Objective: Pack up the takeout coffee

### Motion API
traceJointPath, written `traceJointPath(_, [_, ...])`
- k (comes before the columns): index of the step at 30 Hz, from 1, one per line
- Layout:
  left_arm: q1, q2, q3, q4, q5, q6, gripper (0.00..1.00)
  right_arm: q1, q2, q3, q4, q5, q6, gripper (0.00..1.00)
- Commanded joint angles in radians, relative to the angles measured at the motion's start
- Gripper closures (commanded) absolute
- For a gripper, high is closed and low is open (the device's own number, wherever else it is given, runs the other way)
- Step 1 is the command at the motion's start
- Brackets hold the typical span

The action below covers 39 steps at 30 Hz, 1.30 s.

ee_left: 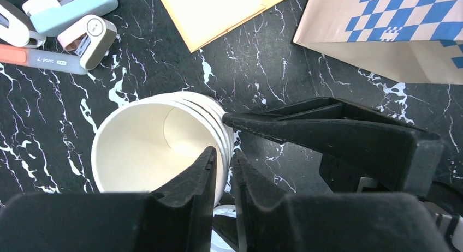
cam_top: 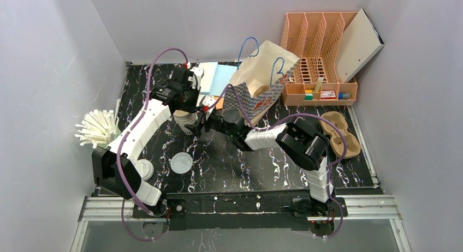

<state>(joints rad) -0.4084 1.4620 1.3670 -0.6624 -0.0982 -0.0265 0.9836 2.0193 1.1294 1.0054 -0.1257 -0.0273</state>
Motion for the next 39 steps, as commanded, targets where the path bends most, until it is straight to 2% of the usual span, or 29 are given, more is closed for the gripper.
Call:
traceJointPath(1, [-0.004, 0.007, -0.013, -0.009, -0.021, 0.001, 0.88, 0.003, 0.010, 0.011, 0.067, 0.012, -0.016, 0.04])
traceJointPath(6, [-0.004, 0.006, -0.010, -0.013, -0.023, 0.001, 1.00, 0.004, 0.020, 0.022, 0.064, 0.011, -0.016, 0.04])
traceJointPath(39, [-0.006, -0.019, 0.074, -0.131, 0.073, -0.029, 1.00, 0.002, 0.116, 0.146, 0.184, -0.011, 0.007, 0.02])
